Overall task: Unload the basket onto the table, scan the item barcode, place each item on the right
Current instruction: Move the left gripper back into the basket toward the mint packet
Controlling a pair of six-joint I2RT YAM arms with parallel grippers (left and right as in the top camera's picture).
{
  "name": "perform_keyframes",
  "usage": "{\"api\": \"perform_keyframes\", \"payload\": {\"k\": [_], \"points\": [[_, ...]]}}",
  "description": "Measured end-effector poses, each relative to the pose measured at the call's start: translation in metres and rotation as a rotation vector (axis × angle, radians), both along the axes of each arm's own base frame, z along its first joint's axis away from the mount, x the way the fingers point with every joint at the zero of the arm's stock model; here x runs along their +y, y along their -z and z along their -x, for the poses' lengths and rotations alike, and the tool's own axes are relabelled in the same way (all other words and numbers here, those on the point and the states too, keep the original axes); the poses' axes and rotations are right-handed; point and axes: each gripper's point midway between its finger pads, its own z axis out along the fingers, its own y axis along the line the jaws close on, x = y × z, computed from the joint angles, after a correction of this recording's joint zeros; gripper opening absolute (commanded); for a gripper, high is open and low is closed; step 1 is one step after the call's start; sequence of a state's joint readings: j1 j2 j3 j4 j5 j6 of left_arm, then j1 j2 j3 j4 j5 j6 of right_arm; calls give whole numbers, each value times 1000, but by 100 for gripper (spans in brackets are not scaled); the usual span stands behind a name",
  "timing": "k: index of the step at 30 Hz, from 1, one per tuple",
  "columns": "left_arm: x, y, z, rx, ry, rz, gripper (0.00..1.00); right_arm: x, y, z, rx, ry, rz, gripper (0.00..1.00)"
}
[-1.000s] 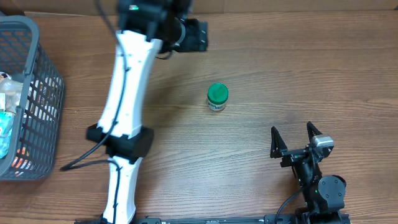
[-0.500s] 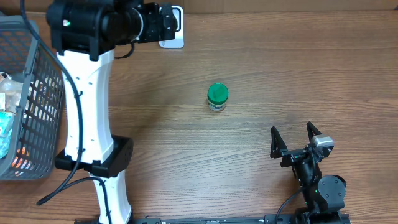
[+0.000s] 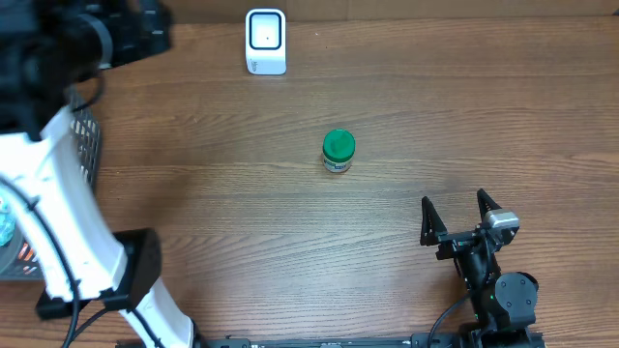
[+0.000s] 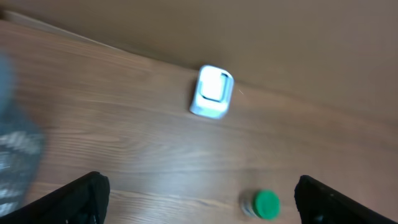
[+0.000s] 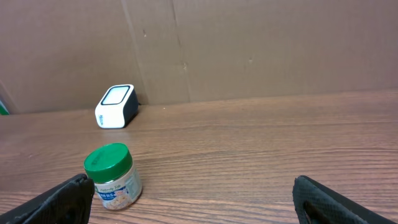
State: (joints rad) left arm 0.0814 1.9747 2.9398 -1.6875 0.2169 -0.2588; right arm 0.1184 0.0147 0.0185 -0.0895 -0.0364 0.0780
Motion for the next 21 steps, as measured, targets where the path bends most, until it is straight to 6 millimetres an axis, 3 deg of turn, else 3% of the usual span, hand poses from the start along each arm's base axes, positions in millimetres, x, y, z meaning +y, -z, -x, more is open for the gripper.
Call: {"api": "perform_keyframes", "payload": {"k": [4, 10, 17, 21], "points": [[60, -13, 15, -33, -173, 13, 100, 0, 0, 0, 0, 0, 0, 100], [136, -8, 33, -14, -419, 65, 100, 0, 0, 0, 0, 0, 0, 100], [207, 3, 63, 24, -676, 68, 100, 0, 0, 0, 0, 0, 0, 100], [240, 23, 80, 101, -804, 57, 98, 0, 0, 0, 0, 0, 0, 100]]}}
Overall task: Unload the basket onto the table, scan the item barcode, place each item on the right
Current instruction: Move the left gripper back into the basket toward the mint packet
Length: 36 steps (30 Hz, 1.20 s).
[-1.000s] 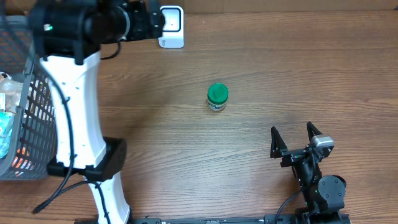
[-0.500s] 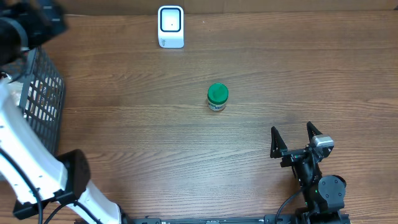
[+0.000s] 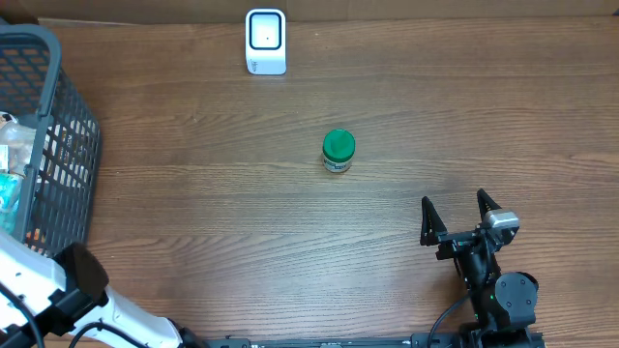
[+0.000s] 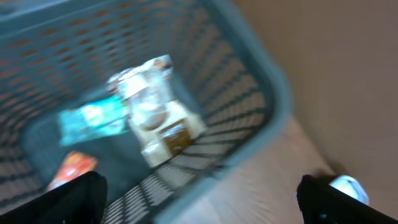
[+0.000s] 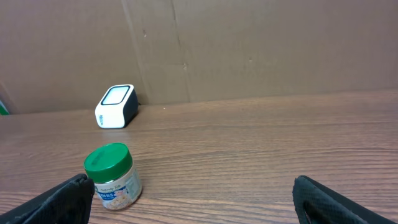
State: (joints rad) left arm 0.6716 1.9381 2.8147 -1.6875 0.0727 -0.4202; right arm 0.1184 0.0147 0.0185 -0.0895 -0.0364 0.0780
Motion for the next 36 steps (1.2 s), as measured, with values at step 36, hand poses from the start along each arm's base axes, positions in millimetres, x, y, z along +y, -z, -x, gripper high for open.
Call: {"api": "perform_keyframes", "payload": {"k": [36], "points": [[115, 279, -7, 585, 244, -193, 96, 0, 0, 0, 0, 0, 0, 100]]}}
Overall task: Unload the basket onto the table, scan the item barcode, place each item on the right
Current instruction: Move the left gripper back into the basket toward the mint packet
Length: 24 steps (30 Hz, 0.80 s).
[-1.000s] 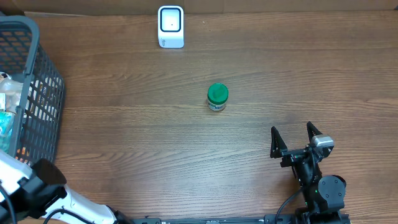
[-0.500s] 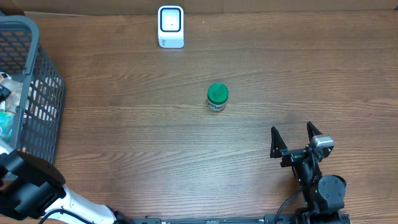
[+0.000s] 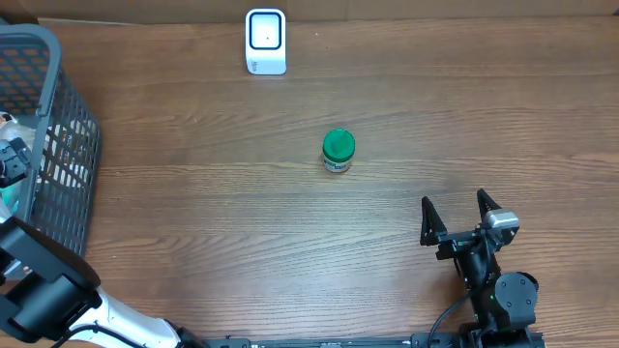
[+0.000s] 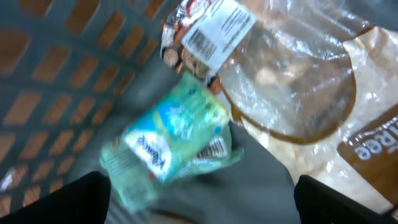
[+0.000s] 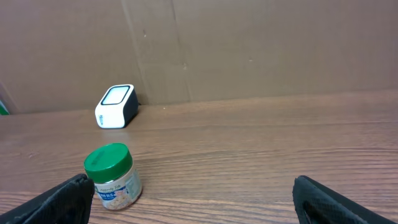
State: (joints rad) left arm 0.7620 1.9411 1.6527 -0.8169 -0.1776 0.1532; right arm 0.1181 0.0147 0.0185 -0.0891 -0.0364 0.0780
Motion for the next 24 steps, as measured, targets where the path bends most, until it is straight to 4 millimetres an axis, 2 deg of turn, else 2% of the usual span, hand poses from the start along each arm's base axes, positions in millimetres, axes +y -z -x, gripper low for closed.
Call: {"api": "perform_keyframes", "payload": {"k": [8, 17, 22, 24], "points": [[14, 11, -14, 39, 147, -72, 95, 0, 0, 0, 0, 0, 0, 100], [27, 48, -27, 90, 233, -91, 93, 0, 0, 0, 0, 0, 0, 100], [30, 68, -30, 118, 260, -84, 88, 0, 0, 0, 0, 0, 0, 100], [31, 75, -27, 134, 271, -77, 82, 0, 0, 0, 0, 0, 0, 100]]}}
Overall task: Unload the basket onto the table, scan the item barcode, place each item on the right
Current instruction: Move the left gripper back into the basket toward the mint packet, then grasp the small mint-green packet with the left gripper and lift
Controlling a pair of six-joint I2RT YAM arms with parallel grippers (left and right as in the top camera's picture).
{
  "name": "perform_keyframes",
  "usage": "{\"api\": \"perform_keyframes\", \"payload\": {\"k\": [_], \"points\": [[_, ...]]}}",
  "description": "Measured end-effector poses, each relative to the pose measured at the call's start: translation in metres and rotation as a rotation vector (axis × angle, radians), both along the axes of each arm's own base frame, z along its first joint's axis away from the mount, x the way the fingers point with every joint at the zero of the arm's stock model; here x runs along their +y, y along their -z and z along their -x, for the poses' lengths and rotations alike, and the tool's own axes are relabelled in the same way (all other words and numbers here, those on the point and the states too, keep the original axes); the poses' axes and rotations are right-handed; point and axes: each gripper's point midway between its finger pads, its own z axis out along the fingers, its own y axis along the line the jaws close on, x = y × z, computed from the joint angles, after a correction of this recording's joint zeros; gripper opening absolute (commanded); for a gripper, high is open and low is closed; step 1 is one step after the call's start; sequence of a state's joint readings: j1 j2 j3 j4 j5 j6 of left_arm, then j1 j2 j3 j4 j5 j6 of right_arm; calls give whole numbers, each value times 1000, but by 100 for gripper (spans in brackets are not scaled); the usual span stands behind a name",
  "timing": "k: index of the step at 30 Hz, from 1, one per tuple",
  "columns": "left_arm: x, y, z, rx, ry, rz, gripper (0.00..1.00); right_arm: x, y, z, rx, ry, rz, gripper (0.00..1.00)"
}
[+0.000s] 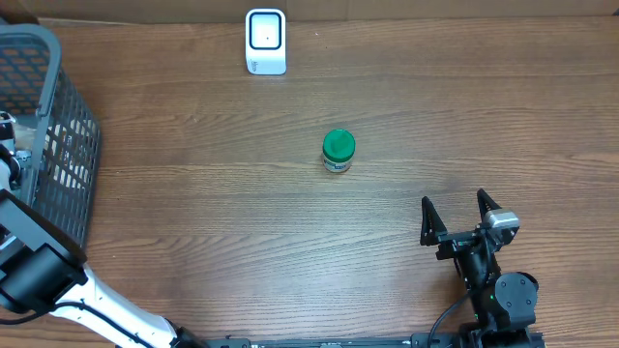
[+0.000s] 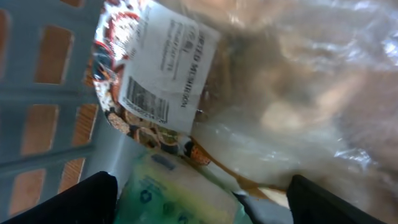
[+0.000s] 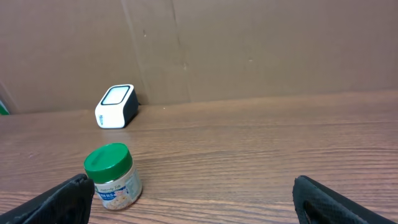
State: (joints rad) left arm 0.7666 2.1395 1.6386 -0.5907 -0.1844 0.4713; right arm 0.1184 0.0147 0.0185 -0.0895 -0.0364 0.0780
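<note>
My left gripper (image 2: 202,208) is open, deep inside the grey basket (image 1: 50,116) at the table's left edge. A green tissue packet (image 2: 180,193) lies between its fingers (image 2: 84,200). Just beyond is a clear snack bag with a white barcode label (image 2: 165,71). A green-lidded jar (image 1: 338,150) stands at mid table, also seen from the right wrist (image 3: 112,175). The white scanner (image 1: 265,41) stands at the back edge. My right gripper (image 1: 461,215) rests open near the front right, nothing between its fingers (image 3: 336,199).
A brown cardboard wall (image 3: 249,43) runs along the back of the table. The basket's mesh wall (image 2: 43,118) is close on the left of my left gripper. Other packaged goods lie in the basket.
My left gripper has gone lower in the basket, closer to the packages; the green packet now sits between its fingertips and the bag's label fills the view. The right arm has not moved.
My left gripper was open above the back left of the table, looking at the scanner and jar. Then it was over the basket, then inside it above the green packet and the bag, and now close down on them. Jar, scanner and right arm stayed put.
</note>
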Motion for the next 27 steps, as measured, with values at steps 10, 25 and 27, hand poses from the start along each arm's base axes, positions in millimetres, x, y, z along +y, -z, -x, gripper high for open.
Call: {"api": "perform_keyframes", "payload": {"k": [10, 25, 27], "points": [[10, 8, 13, 16, -24, 10, 35, 0, 0, 0, 0, 0, 0, 100], [-1, 3, 2, 15, -54, 12, 4, 0, 0, 0, 0, 0, 0, 100], [-6, -1, -3, 9, -59, 17, 4, 0, 0, 0, 0, 0, 0, 100]]}}
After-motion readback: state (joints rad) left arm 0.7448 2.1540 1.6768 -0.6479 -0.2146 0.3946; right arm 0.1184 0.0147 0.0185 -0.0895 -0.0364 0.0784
